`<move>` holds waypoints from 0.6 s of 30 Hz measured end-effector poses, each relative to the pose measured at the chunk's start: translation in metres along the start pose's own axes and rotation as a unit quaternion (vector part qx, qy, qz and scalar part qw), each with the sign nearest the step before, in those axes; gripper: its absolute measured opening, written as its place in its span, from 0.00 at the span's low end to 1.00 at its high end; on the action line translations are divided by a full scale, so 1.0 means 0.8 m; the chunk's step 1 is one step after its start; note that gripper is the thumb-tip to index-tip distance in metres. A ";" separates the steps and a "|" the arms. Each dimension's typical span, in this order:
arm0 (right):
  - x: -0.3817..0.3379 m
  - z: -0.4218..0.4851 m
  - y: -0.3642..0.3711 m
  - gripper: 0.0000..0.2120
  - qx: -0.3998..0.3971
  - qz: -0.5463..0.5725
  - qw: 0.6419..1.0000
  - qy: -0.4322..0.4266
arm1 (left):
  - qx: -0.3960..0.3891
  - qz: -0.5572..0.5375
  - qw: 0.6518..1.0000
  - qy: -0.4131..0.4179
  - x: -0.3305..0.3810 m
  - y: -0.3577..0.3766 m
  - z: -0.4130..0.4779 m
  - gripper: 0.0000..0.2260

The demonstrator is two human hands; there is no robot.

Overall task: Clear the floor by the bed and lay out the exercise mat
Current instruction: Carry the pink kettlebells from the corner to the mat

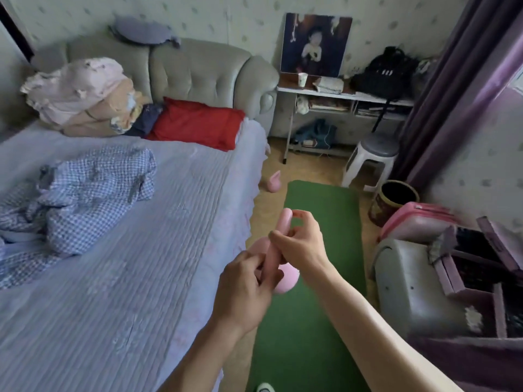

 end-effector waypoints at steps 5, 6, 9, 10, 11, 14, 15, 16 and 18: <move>-0.052 0.112 -0.001 0.25 0.012 -0.008 1.000 -0.001 | 0.032 -0.038 0.999 0.002 -0.002 -0.009 0.123 0.09; -0.057 0.133 -0.001 0.24 0.014 -0.002 1.000 0.005 | 0.036 -0.043 0.998 0.003 -0.003 -0.009 0.147 0.09; -0.071 0.204 0.008 0.23 0.026 0.007 0.999 0.019 | 0.037 -0.076 0.996 -0.002 -0.017 -0.009 0.227 0.10; -0.075 0.227 0.013 0.23 0.029 0.003 0.999 0.024 | 0.032 -0.087 0.996 -0.004 -0.023 -0.008 0.252 0.11; -0.081 0.254 0.020 0.24 0.034 0.000 0.999 0.029 | 0.023 -0.096 0.995 -0.008 -0.032 -0.007 0.283 0.13; -0.096 0.323 0.033 0.24 0.048 -0.012 0.998 0.042 | -0.004 -0.107 0.994 -0.018 -0.052 -0.008 0.367 0.12; -0.102 0.344 0.035 0.25 0.054 -0.020 0.997 0.047 | -0.012 -0.109 0.994 -0.019 -0.057 -0.008 0.394 0.13; -0.106 0.366 0.037 0.25 0.060 -0.025 0.997 0.051 | -0.016 -0.107 0.994 -0.015 -0.059 -0.009 0.420 0.13; -0.113 0.407 0.037 0.26 0.076 -0.030 0.995 0.060 | -0.033 -0.098 0.995 -0.010 -0.060 -0.007 0.469 0.12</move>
Point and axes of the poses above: each hand's wrist, its own z-axis towards the middle knuckle, its own y-axis out of the palm, x = y × z, the point moved 8 cm from there along z, towards the middle knuckle, and after that the axes turned 14 degrees about -z, right-handed, at the moved point
